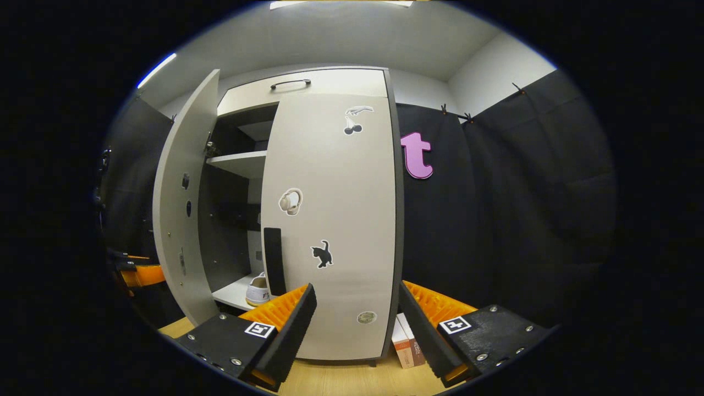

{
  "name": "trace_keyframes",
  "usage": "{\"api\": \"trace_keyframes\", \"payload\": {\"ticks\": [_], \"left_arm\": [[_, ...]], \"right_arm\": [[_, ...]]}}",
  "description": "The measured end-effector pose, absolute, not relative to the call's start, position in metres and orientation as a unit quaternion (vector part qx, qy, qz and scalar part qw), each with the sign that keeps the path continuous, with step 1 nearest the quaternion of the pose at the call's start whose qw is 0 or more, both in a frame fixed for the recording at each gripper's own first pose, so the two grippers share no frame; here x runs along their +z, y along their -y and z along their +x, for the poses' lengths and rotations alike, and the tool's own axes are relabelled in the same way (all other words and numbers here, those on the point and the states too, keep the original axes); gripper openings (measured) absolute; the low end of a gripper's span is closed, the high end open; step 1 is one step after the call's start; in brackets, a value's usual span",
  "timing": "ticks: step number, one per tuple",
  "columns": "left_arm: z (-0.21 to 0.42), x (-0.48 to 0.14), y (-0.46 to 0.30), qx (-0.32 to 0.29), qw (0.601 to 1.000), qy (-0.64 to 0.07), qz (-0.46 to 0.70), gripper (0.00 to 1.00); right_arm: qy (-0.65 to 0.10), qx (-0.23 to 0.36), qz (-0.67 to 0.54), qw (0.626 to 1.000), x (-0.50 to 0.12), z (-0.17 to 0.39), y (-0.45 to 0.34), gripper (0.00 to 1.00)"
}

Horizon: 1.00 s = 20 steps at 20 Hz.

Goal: Grab one shoe with the right hand and put it into the shoe cabinet, grab the other shoe with the left hand and put it into the shoe cabinet; then close the right door with the right hand and the left door with the left hand.

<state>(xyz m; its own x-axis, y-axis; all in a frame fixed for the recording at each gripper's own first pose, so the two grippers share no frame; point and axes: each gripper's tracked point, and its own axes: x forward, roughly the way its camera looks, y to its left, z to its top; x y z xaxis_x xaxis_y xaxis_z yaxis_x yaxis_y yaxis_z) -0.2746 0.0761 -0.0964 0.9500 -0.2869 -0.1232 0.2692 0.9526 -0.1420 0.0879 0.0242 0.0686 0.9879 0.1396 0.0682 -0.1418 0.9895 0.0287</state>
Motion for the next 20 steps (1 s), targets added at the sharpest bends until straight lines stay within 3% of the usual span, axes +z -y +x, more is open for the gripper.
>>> {"api": "trace_keyframes", "payload": {"ticks": [10,20], "left_arm": [[-0.209,-0.099,-0.008,-0.102,0.994,-0.048,-0.016,0.99],[-0.199,-0.099,0.004,-0.083,0.994,-0.072,-0.016,0.99]], "right_arm": [[0.024,0.015,0.006,1.0,0.056,0.086,0.042,0.93],[0.004,0.032,0.016,0.999,0.056,0.1,0.038,0.93]]}}
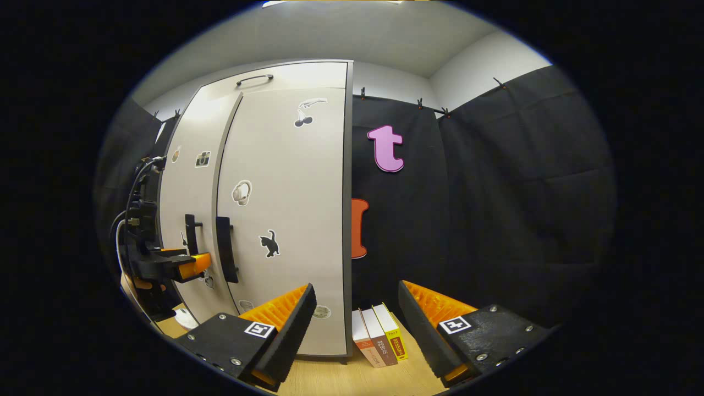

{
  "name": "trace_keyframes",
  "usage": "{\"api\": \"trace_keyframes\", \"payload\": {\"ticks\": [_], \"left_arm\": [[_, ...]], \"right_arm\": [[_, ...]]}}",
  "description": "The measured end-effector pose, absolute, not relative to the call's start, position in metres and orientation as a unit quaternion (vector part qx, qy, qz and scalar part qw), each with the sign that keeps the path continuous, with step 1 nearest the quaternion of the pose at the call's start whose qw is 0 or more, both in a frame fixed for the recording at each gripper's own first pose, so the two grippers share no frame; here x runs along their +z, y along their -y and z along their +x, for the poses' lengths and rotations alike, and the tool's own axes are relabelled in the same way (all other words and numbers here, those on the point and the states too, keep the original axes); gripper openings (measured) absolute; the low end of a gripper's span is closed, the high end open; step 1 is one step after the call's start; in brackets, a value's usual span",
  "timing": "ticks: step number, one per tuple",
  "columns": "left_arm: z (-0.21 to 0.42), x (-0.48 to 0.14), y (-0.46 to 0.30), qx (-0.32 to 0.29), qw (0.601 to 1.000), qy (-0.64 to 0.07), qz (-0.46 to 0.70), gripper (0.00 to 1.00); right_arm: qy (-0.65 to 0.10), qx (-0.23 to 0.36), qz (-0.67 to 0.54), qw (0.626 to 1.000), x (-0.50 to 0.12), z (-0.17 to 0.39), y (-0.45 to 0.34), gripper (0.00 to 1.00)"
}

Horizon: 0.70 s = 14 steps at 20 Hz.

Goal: Grab one shoe with the right hand and put it into the shoe cabinet, grab the other shoe with the left hand and put it into the shoe cabinet; then close the right door with the right hand and the left door with the left hand.

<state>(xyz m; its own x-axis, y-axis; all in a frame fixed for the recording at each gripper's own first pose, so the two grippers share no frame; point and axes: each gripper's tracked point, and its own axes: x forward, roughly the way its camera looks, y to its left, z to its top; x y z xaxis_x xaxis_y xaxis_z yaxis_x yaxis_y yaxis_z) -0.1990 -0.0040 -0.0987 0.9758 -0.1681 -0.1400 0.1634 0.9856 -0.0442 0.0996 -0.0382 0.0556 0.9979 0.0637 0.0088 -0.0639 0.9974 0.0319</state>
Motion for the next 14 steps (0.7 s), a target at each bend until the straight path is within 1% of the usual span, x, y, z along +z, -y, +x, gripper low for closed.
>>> {"api": "trace_keyframes", "payload": {"ticks": [2,5,9,11,14], "left_arm": [[-0.208,-0.099,0.003,-0.087,0.993,-0.081,-0.023,0.99],[-0.252,-0.096,-0.017,-0.096,0.989,-0.103,-0.036,1.0],[-0.306,-0.069,-0.07,-0.086,0.991,-0.089,-0.043,0.99],[-0.328,-0.05,-0.1,-0.08,0.993,-0.079,-0.046,0.97],[-0.354,-0.026,-0.146,-0.061,0.994,-0.067,-0.053,0.97]], "right_arm": [[-0.001,0.043,0.017,0.999,0.061,0.097,0.031,0.93],[-0.001,0.057,0.008,0.998,0.075,0.088,0.025,0.93],[0.006,0.062,0.01,0.998,0.098,0.073,0.029,0.93],[0.006,0.066,0.014,0.998,0.104,0.066,0.029,0.93],[0.008,0.062,-0.004,0.998,0.109,0.055,0.035,0.93]]}}
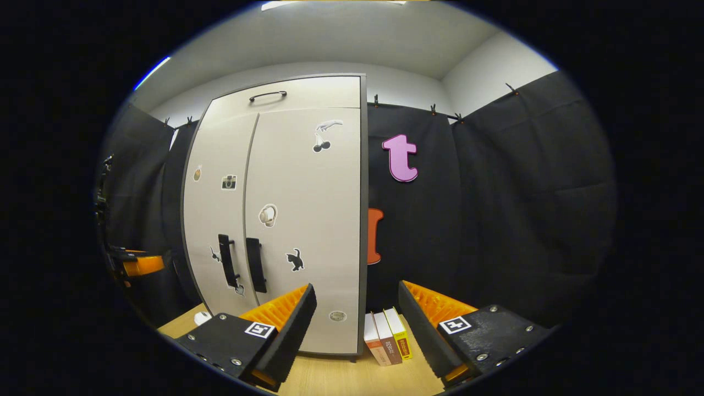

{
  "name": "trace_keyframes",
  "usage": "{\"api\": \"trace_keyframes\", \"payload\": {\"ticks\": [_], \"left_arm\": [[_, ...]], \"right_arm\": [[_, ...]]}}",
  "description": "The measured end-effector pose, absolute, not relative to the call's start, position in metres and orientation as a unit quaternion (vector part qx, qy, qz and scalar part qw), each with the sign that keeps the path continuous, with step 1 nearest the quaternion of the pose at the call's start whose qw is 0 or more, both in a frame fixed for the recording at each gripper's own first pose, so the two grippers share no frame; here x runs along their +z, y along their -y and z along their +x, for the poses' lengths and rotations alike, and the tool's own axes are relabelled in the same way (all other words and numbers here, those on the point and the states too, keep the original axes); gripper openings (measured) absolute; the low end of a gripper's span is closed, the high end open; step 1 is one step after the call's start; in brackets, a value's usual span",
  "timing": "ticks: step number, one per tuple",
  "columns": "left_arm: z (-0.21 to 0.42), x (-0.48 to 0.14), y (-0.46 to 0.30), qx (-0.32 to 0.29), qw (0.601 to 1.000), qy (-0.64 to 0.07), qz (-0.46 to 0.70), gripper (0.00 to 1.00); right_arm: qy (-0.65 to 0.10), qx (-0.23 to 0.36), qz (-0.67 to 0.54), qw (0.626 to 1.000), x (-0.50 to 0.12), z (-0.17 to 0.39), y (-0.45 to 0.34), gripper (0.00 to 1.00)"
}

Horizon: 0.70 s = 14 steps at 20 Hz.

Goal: Grab one shoe with the right hand and put it into the shoe cabinet, grab the other shoe with the left hand and put it into the shoe cabinet; then close the right door with the right hand and the left door with the left hand.

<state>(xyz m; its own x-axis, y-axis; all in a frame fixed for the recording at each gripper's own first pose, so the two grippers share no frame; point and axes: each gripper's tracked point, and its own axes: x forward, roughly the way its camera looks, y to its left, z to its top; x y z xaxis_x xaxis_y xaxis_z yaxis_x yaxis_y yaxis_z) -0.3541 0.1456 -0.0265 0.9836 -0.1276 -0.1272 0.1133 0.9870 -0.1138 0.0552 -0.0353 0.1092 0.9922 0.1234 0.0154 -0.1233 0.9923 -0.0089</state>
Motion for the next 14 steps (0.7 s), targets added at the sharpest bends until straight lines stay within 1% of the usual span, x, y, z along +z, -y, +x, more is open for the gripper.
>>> {"api": "trace_keyframes", "payload": {"ticks": [6,7,8,10,14], "left_arm": [[-0.394,0.006,-0.227,0.012,0.999,-0.029,-0.035,0.97],[-0.398,0.008,-0.233,0.017,0.999,-0.026,-0.033,0.99],[-0.401,0.009,-0.236,0.02,0.999,-0.022,-0.031,0.96],[-0.405,0.01,-0.242,0.025,0.999,-0.02,-0.025,0.96],[-0.408,0.008,-0.241,0.017,0.999,-0.023,-0.024,0.97]], "right_arm": [[0.028,0.047,-0.006,0.998,0.125,0.042,0.042,0.93],[0.031,0.046,-0.005,0.998,0.127,0.041,0.041,0.93],[0.032,0.047,-0.005,0.998,0.128,0.039,0.04,0.93],[0.033,0.048,-0.006,0.998,0.128,0.037,0.036,0.93],[0.031,0.057,-0.012,0.998,0.125,0.033,0.024,0.93]]}}
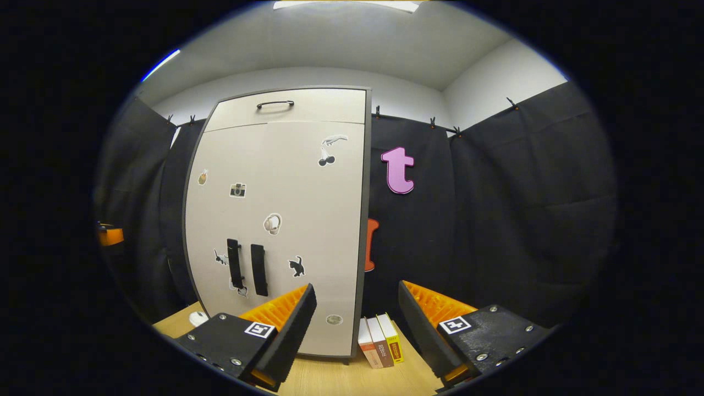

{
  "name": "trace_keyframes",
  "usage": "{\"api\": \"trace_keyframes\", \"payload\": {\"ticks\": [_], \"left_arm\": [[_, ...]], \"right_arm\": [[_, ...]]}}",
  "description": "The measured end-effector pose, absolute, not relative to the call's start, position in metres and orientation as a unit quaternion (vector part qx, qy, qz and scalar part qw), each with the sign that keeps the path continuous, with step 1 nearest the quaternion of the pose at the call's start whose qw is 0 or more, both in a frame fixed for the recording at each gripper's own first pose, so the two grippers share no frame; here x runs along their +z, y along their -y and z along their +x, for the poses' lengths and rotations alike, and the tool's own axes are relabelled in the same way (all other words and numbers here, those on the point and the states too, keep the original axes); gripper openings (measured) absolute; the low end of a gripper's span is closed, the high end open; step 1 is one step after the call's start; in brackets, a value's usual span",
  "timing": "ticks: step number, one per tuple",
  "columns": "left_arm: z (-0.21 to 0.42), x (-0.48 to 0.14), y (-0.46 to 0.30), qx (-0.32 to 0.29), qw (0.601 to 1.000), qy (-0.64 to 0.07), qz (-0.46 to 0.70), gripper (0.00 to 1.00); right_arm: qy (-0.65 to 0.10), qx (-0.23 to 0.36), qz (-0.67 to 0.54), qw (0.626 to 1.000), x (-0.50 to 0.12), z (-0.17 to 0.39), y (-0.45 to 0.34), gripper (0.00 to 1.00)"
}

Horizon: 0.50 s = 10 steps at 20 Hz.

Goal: Grab one shoe with the right hand and put it into the shoe cabinet, grab the other shoe with the left hand and put it into the shoe cabinet; then close the right door with the right hand and the left door with the left hand.

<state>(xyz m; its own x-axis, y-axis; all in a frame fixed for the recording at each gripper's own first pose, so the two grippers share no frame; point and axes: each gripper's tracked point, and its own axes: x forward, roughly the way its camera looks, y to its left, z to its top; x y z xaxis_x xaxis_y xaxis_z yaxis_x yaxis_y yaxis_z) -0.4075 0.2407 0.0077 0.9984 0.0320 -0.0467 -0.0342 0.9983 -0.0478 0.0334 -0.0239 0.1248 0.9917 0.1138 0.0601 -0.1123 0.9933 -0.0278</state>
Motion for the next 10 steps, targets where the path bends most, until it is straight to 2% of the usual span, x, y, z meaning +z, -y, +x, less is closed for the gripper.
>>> {"api": "trace_keyframes", "payload": {"ticks": [1,5,10], "left_arm": [[-0.409,0.008,-0.242,0.015,0.999,-0.022,-0.027,0.95],[-0.402,0.01,-0.247,0.021,0.999,-0.013,-0.029,0.99],[-0.393,0.006,-0.242,0.007,1.0,-0.016,-0.025,0.95]], "right_arm": [[0.031,0.06,-0.013,0.998,0.124,0.033,0.02,0.93],[0.027,0.068,-0.018,0.997,0.117,0.034,0.009,0.93],[0.022,0.07,-0.012,0.997,0.112,0.039,-0.004,0.93]]}}
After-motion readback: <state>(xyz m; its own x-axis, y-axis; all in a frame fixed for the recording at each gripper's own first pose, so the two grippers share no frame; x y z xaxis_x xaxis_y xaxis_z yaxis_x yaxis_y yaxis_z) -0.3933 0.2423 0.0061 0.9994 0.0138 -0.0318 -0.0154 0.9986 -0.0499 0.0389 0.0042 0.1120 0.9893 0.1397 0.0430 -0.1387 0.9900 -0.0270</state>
